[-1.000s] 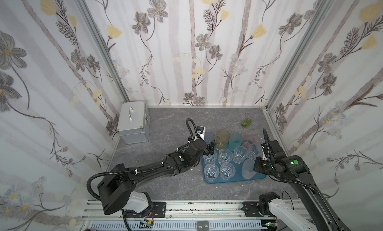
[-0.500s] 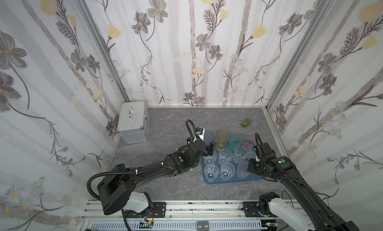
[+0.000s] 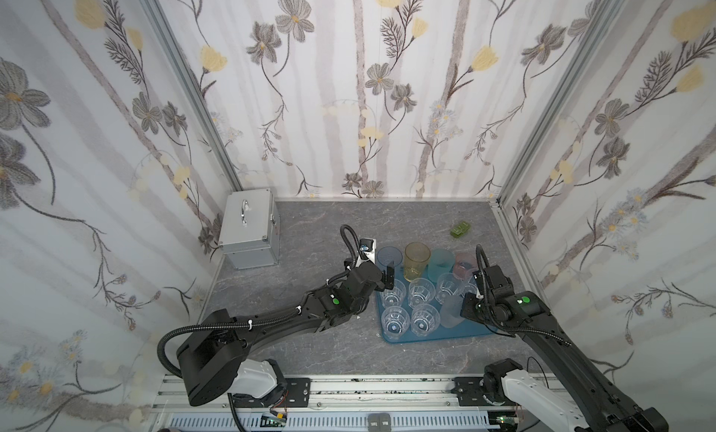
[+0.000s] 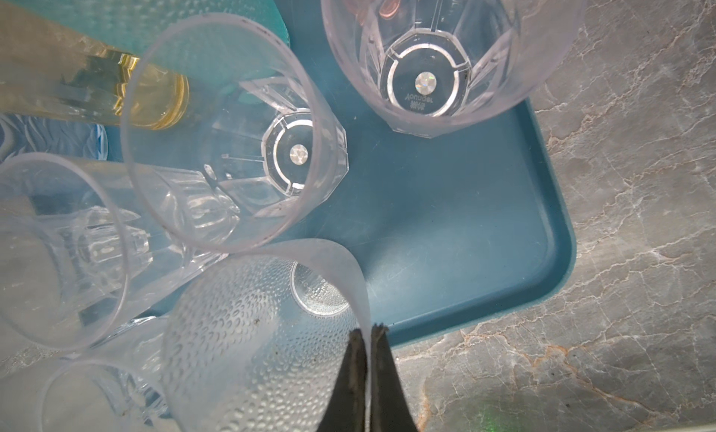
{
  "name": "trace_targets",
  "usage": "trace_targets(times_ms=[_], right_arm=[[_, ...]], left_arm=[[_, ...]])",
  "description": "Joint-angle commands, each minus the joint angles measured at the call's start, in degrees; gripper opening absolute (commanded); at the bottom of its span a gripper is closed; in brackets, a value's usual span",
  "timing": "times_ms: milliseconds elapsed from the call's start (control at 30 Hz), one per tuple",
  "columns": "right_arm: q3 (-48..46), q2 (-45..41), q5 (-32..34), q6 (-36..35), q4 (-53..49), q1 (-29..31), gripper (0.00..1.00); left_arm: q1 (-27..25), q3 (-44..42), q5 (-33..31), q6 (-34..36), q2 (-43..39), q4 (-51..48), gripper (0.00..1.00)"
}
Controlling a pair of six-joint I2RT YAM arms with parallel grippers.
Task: Place the glasses into the tray
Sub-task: 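Lower the frosted cup onto the tray and open the right gripper, then raise the right gripper away while the left gripper grasps the clear cup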
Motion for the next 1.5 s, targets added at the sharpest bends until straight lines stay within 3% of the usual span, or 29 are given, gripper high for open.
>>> trace_targets(times_ms=[0, 467, 800, 967, 1167, 1300, 1467], right_arm=[[0.04, -0.14, 0.25, 0.7, -0.38, 0.08, 0.0], [0.58, -0.58, 1.01, 0.79, -3.09, 0.59, 0.0], [5.31, -0.03, 1.62, 0.76, -4.77, 0.65, 0.35], [11.4, 1.59, 3.27, -0.51, -6.84, 0.7, 0.43], [19.59, 6.07, 4.44, -2.46, -5.28, 0.89, 0.46], [24.29, 11.12, 3.21, -3.02, 1.13, 2.97, 0.46], [31.74, 20.57, 3.95, -3.1, 7.95, 8.37, 0.49]], left_arm=[[0.1, -0.04, -0.49, -0.34, -0.25, 1.63, 1.0], [0.15, -0.13, -0.2, -0.52, 0.28, 1.63, 1.0], [0.24, -0.48, -0.89, -0.26, -0.39, 1.54, 1.0], [1.16, -1.16, -1.03, 0.01, -1.77, 1.21, 1.0], [8.12, -3.53, 6.7, -1.51, -5.13, 0.14, 1.0], [17.95, -3.42, 18.82, -5.61, -6.33, -3.06, 0.88], [23.94, -0.11, 22.92, -3.48, -2.55, -9.38, 0.83]])
